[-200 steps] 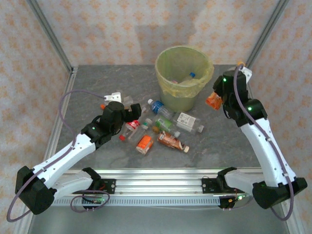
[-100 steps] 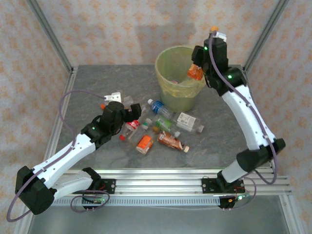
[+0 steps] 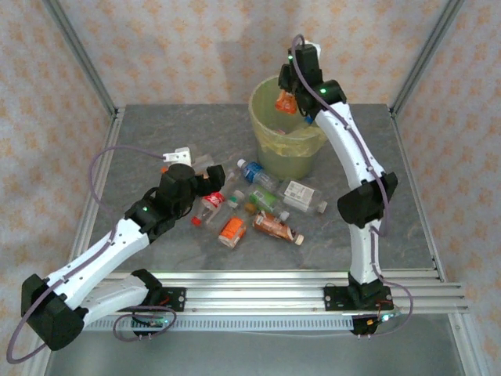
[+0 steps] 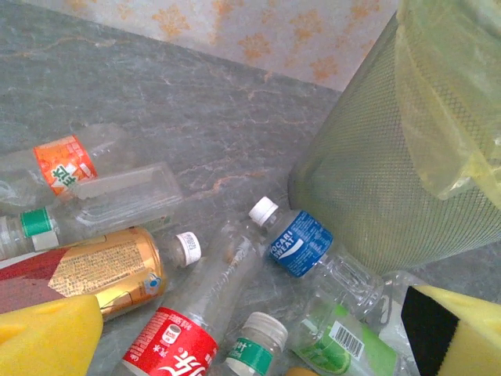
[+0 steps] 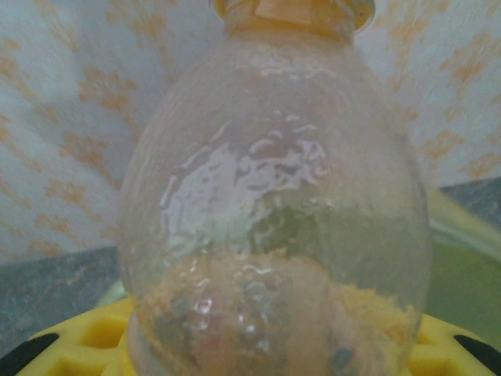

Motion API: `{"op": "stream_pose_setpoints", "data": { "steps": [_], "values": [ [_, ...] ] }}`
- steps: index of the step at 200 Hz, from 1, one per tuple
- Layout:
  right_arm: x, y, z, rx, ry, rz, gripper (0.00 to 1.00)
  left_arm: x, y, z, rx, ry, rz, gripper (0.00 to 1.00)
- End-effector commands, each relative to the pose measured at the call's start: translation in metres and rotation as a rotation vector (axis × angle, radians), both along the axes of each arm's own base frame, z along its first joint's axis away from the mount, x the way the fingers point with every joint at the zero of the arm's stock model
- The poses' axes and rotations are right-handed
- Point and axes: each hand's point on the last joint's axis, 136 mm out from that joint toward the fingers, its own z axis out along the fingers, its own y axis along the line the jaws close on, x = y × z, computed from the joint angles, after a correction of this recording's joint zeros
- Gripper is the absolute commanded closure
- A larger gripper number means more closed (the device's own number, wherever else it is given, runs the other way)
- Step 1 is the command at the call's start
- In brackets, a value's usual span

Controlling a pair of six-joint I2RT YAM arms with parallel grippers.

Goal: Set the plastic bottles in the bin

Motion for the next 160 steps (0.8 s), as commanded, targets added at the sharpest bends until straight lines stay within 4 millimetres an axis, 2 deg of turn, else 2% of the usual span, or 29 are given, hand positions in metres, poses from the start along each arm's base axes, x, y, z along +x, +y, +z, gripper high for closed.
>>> {"op": "stream_pose_setpoints", "data": {
  "steps": [1,45,78,100,124,160],
  "values": [
    [-0.006,0.007,-0.021,0.038,0.088,0.002,0.54,-0.004,0.010,0.002,0.023,-0.006,0.041,0.00],
    [-0.009,0.012,-0.067,0.057,0.212,-0.014,0.51,-0.005,0.014,0.001,0.041,-0.003,0.053,0.00],
    [-0.013,0.011,-0.088,0.051,0.263,-0.024,0.44,-0.005,0.016,0.002,0.045,-0.003,0.066,0.00],
    [-0.015,0.009,-0.098,0.036,0.288,-0.033,0.36,-0.005,0.018,0.004,0.050,-0.002,0.075,0.00],
    [-0.017,0.006,-0.099,0.021,0.293,-0.037,0.26,-0.006,0.022,0.005,0.062,-0.001,0.091,0.00],
    [-0.018,0.004,-0.076,0.011,0.256,-0.030,0.15,-0.007,0.032,0.012,0.089,-0.006,0.132,0.00]
  ]
}}
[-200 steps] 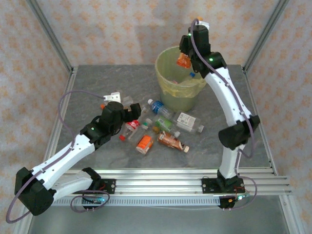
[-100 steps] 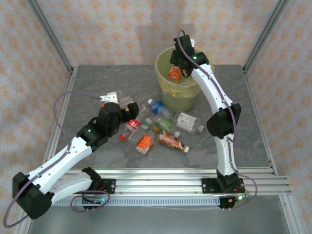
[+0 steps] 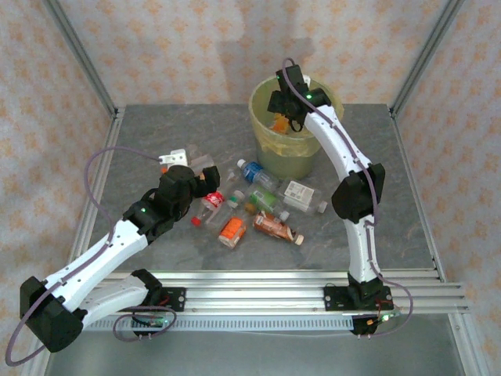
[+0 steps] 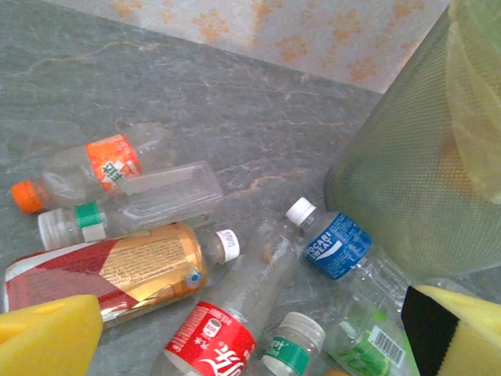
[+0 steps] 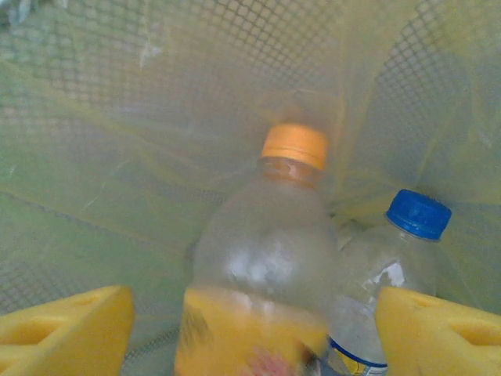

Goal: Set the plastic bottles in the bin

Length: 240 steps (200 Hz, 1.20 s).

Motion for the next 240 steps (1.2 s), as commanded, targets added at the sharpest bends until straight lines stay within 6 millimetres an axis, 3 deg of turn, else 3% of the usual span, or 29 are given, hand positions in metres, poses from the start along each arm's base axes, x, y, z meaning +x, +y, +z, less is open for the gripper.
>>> {"op": "stream_pose_setpoints", "data": {
  "steps": [1,75,106,194,240],
  "values": [
    [-0.006,-0.003,0.029,-0.015,-0.042,0.001,0.15,-0.003,0.014,0.020,0.028,-0.033,0.061,0.00],
    [-0.034,-0.023,0.099,-0.034,-0.147,0.007,0.07,-0.005,0.031,0.033,0.106,-0.031,0.131,0.00],
    [-0.047,-0.024,0.106,-0.014,-0.160,0.030,0.18,-0.003,0.033,0.028,0.118,-0.009,0.146,0.00],
    [-0.037,0.000,0.027,-0.043,0.065,0.141,0.57,-0.002,0.031,0.023,0.113,0.007,0.148,0.00],
    [-0.041,0.008,-0.026,-0.026,0.227,0.198,0.62,0.000,0.032,0.023,0.123,0.009,0.155,0.00]
  ]
}}
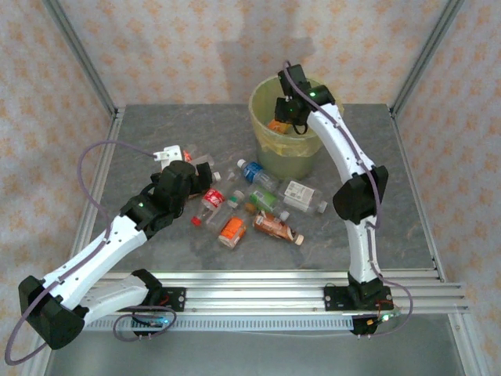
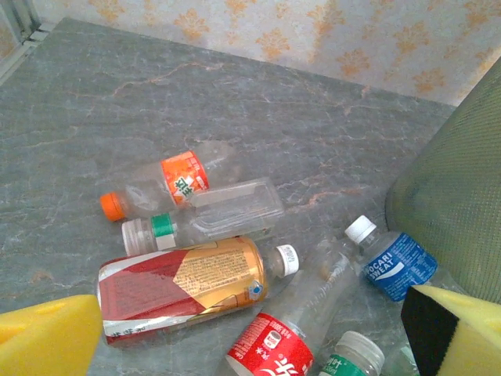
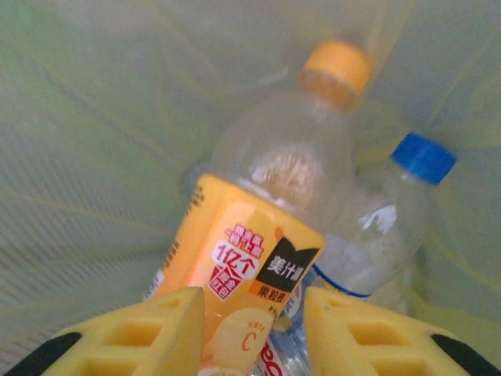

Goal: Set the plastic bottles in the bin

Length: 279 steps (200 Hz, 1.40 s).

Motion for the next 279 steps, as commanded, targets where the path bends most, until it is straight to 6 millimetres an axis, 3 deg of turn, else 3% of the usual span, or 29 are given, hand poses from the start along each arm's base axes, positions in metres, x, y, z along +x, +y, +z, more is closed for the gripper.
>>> {"op": "stream_pose_setpoints", "data": {
  "steps": [1,21,54,73,100,118,146,159,211,227,244,279],
  "values": [
    [-0.009,0.002,-0.015,0.010,0.087,0.042,0.62,0.001,0.005,0.011,0.008,-0.017,0.038,0.00],
    [-0.007,-0.005,-0.035,-0.007,0.148,0.038,0.62,0.002,0.004,0.011,0.008,-0.015,0.037,0.00],
    [0.003,-0.035,-0.063,-0.155,0.202,-0.029,0.59,0.002,0.004,0.012,0.008,-0.017,0.038,0.00],
    [0.012,-0.059,-0.063,-0.302,0.170,-0.086,0.59,0.002,0.006,0.013,0.010,-0.017,0.043,0.00],
    [0.021,-0.087,-0.046,-0.462,0.099,-0.161,0.58,0.000,0.009,0.013,0.018,-0.016,0.052,0.00],
    [0.023,-0.074,-0.041,-0.395,0.087,-0.108,0.58,-0.001,0.011,0.014,0.023,-0.016,0.058,0.00],
    [0.011,-0.013,-0.036,-0.086,0.132,0.099,0.53,-0.001,0.011,0.015,0.022,-0.018,0.063,0.00],
    [0.001,0.005,-0.030,0.013,0.154,0.159,0.49,0.000,0.010,0.016,0.019,-0.018,0.061,0.00],
    [-0.039,0.022,-0.021,0.114,0.267,0.269,0.48,0.002,0.007,0.020,0.006,-0.026,0.052,0.00],
    [-0.049,0.032,-0.010,0.176,0.268,0.318,0.48,0.003,0.006,0.021,-0.002,-0.032,0.049,0.00],
    [-0.046,0.025,0.003,0.149,0.217,0.293,0.47,0.005,0.003,0.022,-0.011,-0.036,0.041,0.00],
    [-0.012,-0.034,0.018,-0.151,0.048,0.071,0.44,0.010,-0.005,0.025,-0.027,-0.037,0.017,0.00]
  ]
}}
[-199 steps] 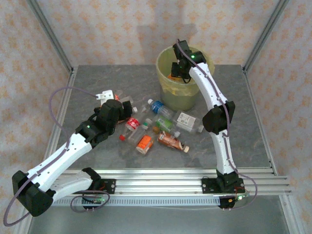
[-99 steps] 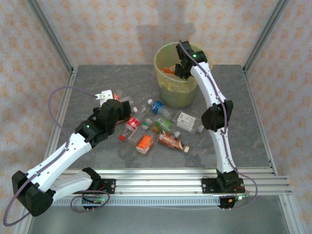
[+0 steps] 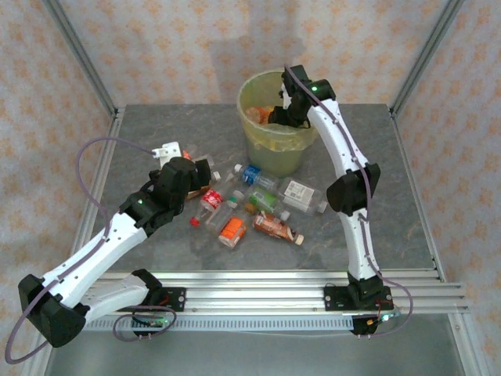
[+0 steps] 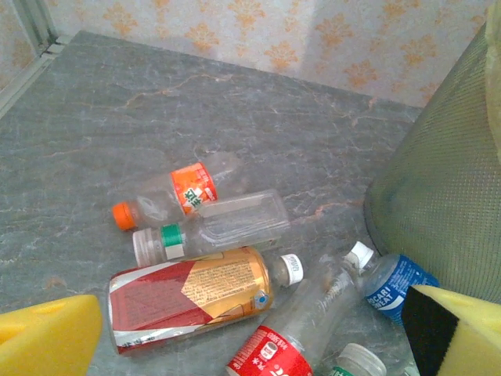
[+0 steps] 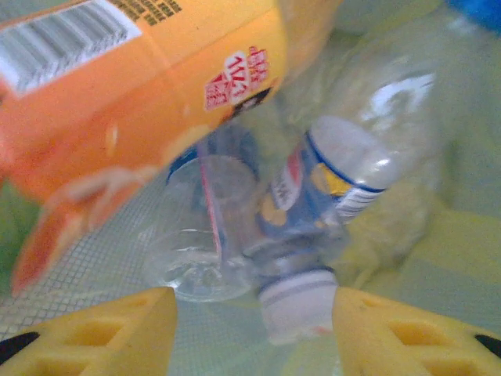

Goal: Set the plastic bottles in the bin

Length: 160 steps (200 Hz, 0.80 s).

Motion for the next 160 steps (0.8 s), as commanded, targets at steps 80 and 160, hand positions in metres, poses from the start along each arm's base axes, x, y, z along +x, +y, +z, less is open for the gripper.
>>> {"op": "stream_pose_setpoints", "data": {
  "steps": [80,160],
  "values": [
    [0.045,-0.067,0.082,-0.354,-0.414,-0.227,0.43,0.008,-0.006,0.018,-0.036,-0.032,0.005,0.00],
    [0.035,-0.021,0.159,-0.013,-0.567,-0.120,0.36,0.019,0.018,0.011,-0.012,0.050,0.066,0.00]
  ]
}}
